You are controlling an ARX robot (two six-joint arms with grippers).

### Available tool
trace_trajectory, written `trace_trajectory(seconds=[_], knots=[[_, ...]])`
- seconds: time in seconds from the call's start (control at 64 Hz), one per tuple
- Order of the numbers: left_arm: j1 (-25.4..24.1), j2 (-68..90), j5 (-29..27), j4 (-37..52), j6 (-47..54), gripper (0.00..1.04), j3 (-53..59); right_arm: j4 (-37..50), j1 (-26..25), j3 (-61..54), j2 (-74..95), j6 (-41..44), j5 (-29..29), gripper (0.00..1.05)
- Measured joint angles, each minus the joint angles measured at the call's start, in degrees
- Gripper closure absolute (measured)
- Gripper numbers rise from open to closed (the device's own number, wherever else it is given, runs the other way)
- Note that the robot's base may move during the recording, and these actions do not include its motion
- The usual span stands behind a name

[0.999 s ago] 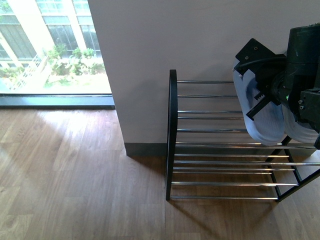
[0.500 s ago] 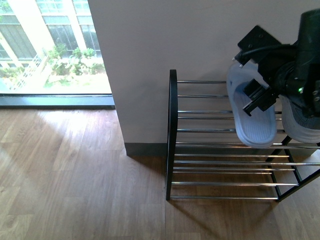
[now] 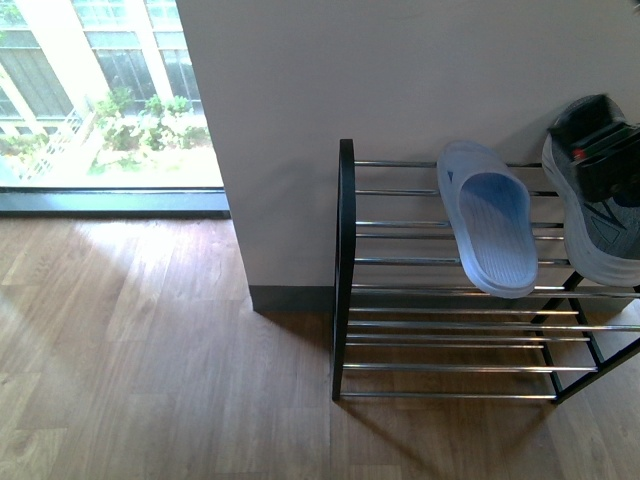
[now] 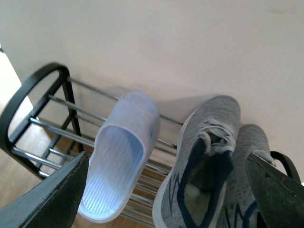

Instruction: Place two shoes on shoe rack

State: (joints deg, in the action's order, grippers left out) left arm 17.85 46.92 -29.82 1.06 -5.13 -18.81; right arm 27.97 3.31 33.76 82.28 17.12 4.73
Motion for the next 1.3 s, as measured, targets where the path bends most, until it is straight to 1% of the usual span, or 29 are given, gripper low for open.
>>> trace_trajectory(seconds=[0.125,0.203,0.359,0.422,0.469,0.562,0.672,0.703,0.718,0.734,0.765,0.781,0.812,0.828,0.875,0.953,0.984,1.015,1.046,1.062,1.093,1.124,1.218,1.296], knots=[[0.0,0.0,0.0,0.0,0.0,1.03,0.0,-4.0,-4.6,-4.5,-10.9,-5.5,6.3,0.09],[0.0,0.0,0.0,0.0,0.0,1.03,0.0,-7.8,-7.5,-8.2,-19.4,-9.7,11.5,0.09],[0.0,0.0,0.0,0.0,0.0,1.03,0.0,-15.0,-11.6,-13.7,-34.3,-14.8,18.0,0.09],[0.0,0.0,0.0,0.0,0.0,1.03,0.0,-16.2,-12.9,-15.5,-39.2,-16.2,20.3,0.09],[0.0,0.0,0.0,0.0,0.0,1.03,0.0,-15.7,-14.4,-17.3,-43.6,-17.9,22.8,0.09],[0.0,0.0,0.0,0.0,0.0,1.03,0.0,-11.7,-16.3,-20.0,-48.6,-20.3,23.6,0.09],[0.0,0.0,0.0,0.0,0.0,1.03,0.0,-11.0,-16.9,-20.4,-50.0,-21.5,23.6,0.09],[0.0,0.0,0.0,0.0,0.0,1.03,0.0,-10.6,-16.5,-20.7,-50.4,-21.5,22.1,0.11],[0.0,0.0,0.0,0.0,0.0,1.03,0.0,-10.3,-16.1,-20.9,-50.5,-21.3,20.5,0.12],[0.0,0.0,0.0,0.0,0.0,1.03,0.0,-9.8,-15.3,-21.4,-50.8,-20.6,16.7,0.15],[0.0,0.0,0.0,0.0,0.0,1.03,0.0,-9.6,-14.4,-21.9,-51.3,-19.9,13.6,0.19],[0.0,0.0,0.0,0.0,0.0,1.03,0.0,-9.6,-13.7,-22.5,-51.8,-19.5,10.8,0.22],[0.0,0.0,0.0,0.0,0.0,1.03,0.0,-9.6,-13.0,-23.1,-52.4,-19.1,8.3,0.26],[0.0,0.0,0.0,0.0,0.0,1.03,0.0,-9.6,-12.5,-23.5,-53.0,-18.9,6.3,0.29],[0.0,0.0,0.0,0.0,0.0,1.03,0.0,-9.6,-11.4,-24.8,-54.5,-18.4,3.1,0.39],[0.0,0.0,0.0,0.0,0.0,1.03,0.0,-10.0,-9.7,-26.4,-56.7,-17.7,1.0,0.57],[0.0,0.0,0.0,0.0,0.0,1.03,0.0,-10.5,-7.4,-26.9,-57.7,-17.7,-2.4,0.64],[0.0,0.0,0.0,0.0,0.0,1.03,0.0,-10.8,-5.7,-27.4,-58.3,-17.6,-3.8,0.69],[0.0,0.0,0.0,0.0,0.0,1.03,0.0,-10.9,-5.0,-27.7,-58.8,-17.6,-4.2,0.73],[0.0,0.0,0.0,0.0,0.0,1.03,0.0,-11.1,-4.4,-28.0,-59.2,-17.5,-4.1,0.76],[0.0,0.0,0.0,0.0,0.0,1.03,0.0,-11.2,-4.0,-28.2,-59.6,-17.5,-4.0,0.8],[0.0,0.0,0.0,0.0,0.0,1.03,0.0,-11.5,-3.7,-28.6,-60.4,-17.5,-4.1,0.87],[0.0,0.0,0.0,0.0,0.0,1.03,0.0,-12.3,-3.6,-29.5,-62.1,-17.5,-4.7,1.03],[0.0,0.0,0.0,0.0,0.0,1.03,0.0,-13.1,-3.6,-30.0,-63.3,-17.3,-4.7,1.03]])
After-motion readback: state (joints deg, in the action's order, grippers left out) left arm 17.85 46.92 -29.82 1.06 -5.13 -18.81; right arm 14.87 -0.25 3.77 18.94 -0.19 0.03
